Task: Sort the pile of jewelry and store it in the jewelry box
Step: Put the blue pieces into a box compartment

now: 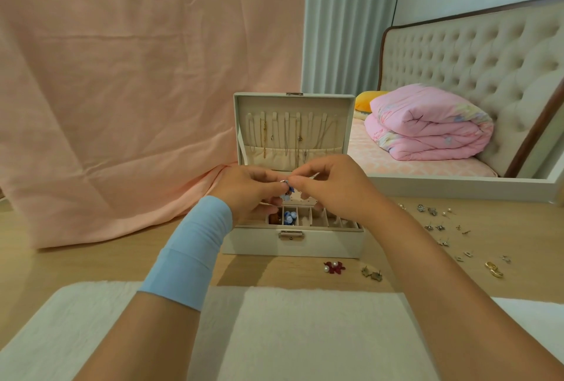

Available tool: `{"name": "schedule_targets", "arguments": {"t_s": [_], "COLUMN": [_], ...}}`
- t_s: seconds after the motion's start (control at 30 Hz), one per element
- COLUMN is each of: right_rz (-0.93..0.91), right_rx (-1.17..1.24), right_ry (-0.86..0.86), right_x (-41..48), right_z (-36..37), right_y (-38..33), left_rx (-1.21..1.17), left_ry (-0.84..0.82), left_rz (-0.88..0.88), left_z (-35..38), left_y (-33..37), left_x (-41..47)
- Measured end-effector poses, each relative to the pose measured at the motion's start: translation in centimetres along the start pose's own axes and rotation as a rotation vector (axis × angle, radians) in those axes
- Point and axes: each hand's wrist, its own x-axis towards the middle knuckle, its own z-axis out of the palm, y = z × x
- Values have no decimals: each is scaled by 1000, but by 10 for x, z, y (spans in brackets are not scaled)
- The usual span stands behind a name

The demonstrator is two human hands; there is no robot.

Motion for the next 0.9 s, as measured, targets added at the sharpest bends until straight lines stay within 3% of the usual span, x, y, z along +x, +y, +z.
{"name": "schedule_targets", "arguments": {"t_s": [0.13, 0.3, 0.43, 0.53, 0.67, 0.9], "right_rz": [85, 126, 131, 107, 104, 113], "right_rx": [59, 52, 14, 0, -42, -389], "right_ry": [-3, -24, 38, 75, 56, 22], "right_x": [1, 3, 3, 4, 4, -1], "right_z": [-2, -2, -5, -6, -1, 17], "right_y": [3, 7, 11, 11, 12, 10], "left_rx": [-70, 7, 659, 848, 896, 903], "left_ry": [-82, -105, -9, -74, -111, -123], "left_rz": [-26, -24, 129, 123, 110, 90], "left_z": [-1, 6, 7, 9, 8, 1], "left_y": [3, 6, -2, -1, 1, 4], "left_x": [1, -1, 4, 2, 1, 0]}}
